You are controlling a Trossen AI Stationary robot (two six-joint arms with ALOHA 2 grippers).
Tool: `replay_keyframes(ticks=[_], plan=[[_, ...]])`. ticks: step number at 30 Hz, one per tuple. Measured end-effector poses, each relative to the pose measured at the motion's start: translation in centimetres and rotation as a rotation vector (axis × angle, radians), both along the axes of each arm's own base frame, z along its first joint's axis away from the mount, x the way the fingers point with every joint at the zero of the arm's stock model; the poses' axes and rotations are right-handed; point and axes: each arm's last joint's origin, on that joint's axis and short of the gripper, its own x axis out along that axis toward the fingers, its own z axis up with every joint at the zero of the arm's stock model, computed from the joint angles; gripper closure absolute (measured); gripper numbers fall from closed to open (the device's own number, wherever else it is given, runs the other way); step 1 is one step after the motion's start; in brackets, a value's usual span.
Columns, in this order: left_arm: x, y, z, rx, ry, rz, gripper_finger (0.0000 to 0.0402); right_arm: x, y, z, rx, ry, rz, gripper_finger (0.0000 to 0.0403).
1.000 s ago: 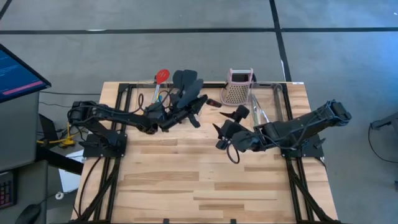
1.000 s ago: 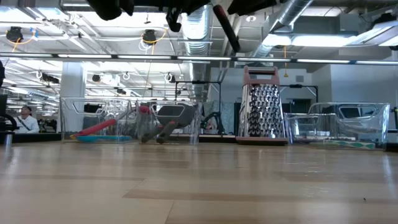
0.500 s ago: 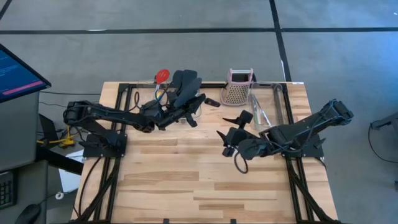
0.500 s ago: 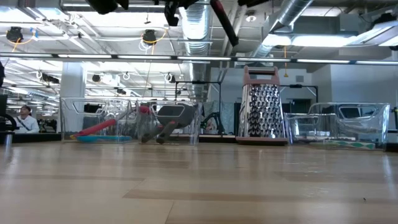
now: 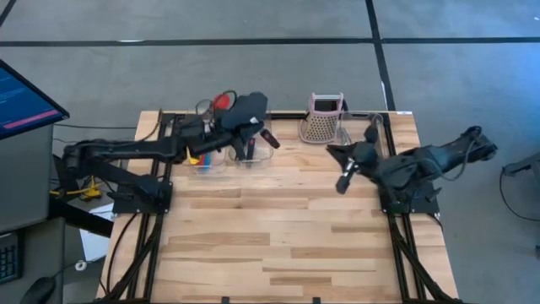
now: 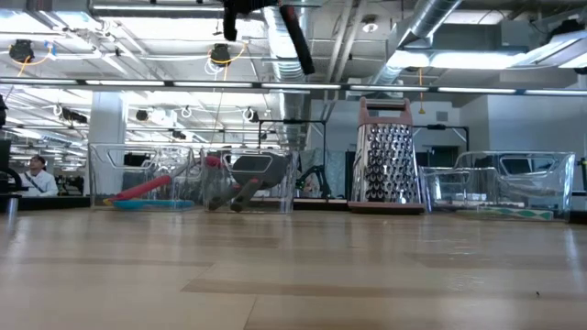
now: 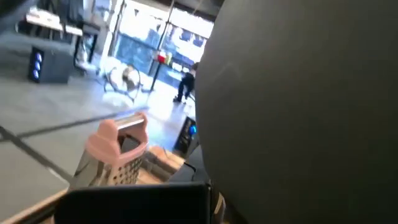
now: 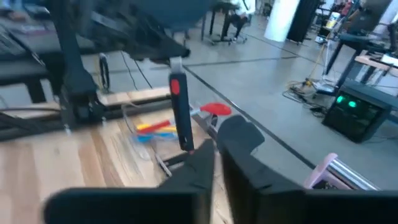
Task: Pick & Place Kitchen Items
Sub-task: Put the black spatula into the middle transparent bin
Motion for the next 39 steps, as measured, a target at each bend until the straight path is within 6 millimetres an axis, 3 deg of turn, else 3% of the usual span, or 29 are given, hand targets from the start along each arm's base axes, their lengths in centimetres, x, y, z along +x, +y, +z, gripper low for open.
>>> replay_keyframes(ticks=[3,8,13,18,30,39], plan=[[-0.6,1.7,-0.2,-0.055,0.029,-0.032,0.0401,-1.1,0.0,0.7,0.014,-0.029,0.035,0.0395],[-1.5,4.7,-1.1,-0.152,0.091,-0.051,0.0401,-2.6,0.3,1.2,0.071,-0.063,0.105,0.0376],[-2.7,7.2,-2.0,-0.201,0.163,0.031,0.0401,-2.9,0.9,1.2,0.078,-0.063,0.144,0.0385],[-3.3,9.5,-3.1,-0.291,0.203,0.008,0.0401,-2.6,1.2,0.7,0.061,-0.026,0.152,0.0401],[-0.4,12.5,-9.6,-0.484,0.362,0.008,0.0401,-2.4,1.2,0.6,0.065,-0.025,0.143,0.0397],[0.1,13.7,-11.8,-0.557,0.395,0.043,0.0401,-2.4,1.2,0.6,0.065,-0.025,0.143,0.0398]])
